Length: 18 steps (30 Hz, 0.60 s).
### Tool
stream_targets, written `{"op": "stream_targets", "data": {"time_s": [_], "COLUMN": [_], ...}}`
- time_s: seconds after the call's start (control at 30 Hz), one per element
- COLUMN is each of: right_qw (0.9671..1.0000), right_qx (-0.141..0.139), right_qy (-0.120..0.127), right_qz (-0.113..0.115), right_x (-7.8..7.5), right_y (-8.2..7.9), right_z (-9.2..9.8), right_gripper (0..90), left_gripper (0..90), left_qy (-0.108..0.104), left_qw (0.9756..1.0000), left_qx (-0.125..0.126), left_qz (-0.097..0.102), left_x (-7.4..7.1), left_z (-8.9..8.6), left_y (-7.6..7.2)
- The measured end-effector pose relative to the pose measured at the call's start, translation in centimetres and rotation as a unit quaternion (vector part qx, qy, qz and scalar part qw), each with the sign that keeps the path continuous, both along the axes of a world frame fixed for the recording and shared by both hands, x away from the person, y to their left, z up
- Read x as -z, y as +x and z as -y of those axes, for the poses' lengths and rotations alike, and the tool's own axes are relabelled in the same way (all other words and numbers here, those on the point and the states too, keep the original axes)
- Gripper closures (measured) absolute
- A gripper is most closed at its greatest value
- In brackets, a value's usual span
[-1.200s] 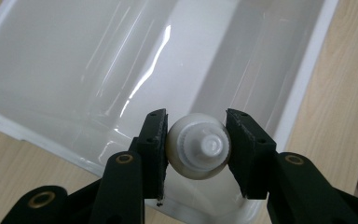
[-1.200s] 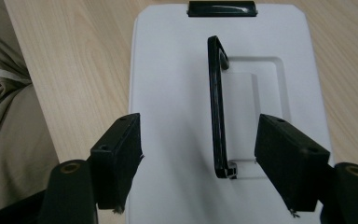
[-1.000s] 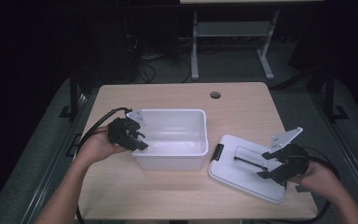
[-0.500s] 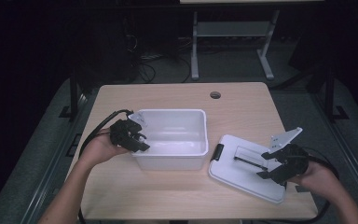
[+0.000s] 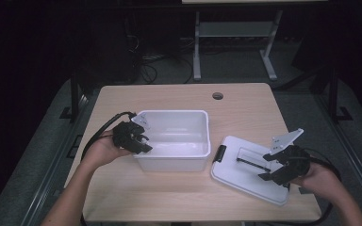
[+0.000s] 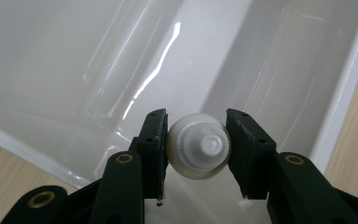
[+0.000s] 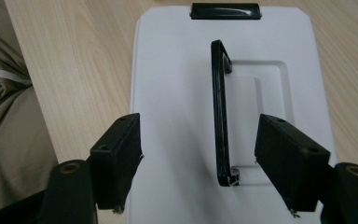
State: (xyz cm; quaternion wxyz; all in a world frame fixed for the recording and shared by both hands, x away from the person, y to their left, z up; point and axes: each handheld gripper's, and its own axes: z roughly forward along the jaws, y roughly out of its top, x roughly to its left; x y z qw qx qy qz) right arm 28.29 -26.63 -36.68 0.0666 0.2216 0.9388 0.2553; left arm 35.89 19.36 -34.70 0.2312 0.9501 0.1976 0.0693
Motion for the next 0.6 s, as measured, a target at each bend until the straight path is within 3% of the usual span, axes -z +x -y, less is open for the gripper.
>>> {"op": "stream_targets", "data": {"time_s": [0.6], "right_qw": [1.0000], "right_qx": [-0.004], "right_qy": [-0.001], "right_qz": [-0.001], "right_x": [0.13], "right_y": [0.10], "right_z": [-0.10], "right_gripper": [30.9], "left_gripper": [59.6], "left_qy": [0.006], "left_qw": [1.0000], "left_qx": [-0.004], "left_qz": [0.006], "left_x": [0.67], "left_z": [-0.04], "left_y": [0.38]}}
